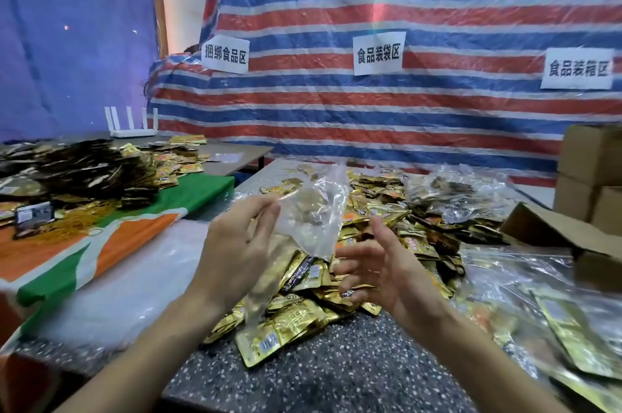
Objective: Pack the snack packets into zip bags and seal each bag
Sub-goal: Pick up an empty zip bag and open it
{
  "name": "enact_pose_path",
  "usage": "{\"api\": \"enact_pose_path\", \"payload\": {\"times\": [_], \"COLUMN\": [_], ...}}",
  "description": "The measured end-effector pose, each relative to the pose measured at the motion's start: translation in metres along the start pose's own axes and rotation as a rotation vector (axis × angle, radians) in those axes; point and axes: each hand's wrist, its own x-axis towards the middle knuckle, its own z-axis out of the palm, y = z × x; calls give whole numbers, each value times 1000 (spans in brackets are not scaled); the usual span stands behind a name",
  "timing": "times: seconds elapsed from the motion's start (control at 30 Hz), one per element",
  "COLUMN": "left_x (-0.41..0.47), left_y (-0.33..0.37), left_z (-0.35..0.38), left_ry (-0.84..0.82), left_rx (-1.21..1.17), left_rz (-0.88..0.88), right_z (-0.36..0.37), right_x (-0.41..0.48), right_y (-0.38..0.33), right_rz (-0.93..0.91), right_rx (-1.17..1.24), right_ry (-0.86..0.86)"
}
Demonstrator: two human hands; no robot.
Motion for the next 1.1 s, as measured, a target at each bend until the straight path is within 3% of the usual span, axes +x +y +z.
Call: {"api": "enact_pose_path", "payload": {"times": [0.17,0.3,0.47,0.63,0.73,0.87,1.03,1.1], "left_x": [-8,-13,-14,-10,-15,-15,-4,-1], "left_y": [11,8,13,44,60,63,58,53], "left_z": [28,41,48,45,53,57,48,45], "left_ry": [-109,-240,-393,-487,-596,-586,-734,-704], "left_rx": [154,212,-5,-491,-511,-505,-455,-395], "left_rz": [289,345,48,-244,-299,-377,-431,-453], "right_z": [-10,-23,-36,-35,-29,-24,-25,-30], "right_x": [-18,-31,-37,-35,-32,-31,-38,-38], "right_y": [-12,-15,-17,-11,-7,-5,-5,-7], "right_rz": [-124,-135,-94,-143,-166,-150,-53,-9], "right_rx": [134,96,79,-80,-124,-128,-133,-121], "right_ry": [54,58,71,135,139,129,83,114]}}
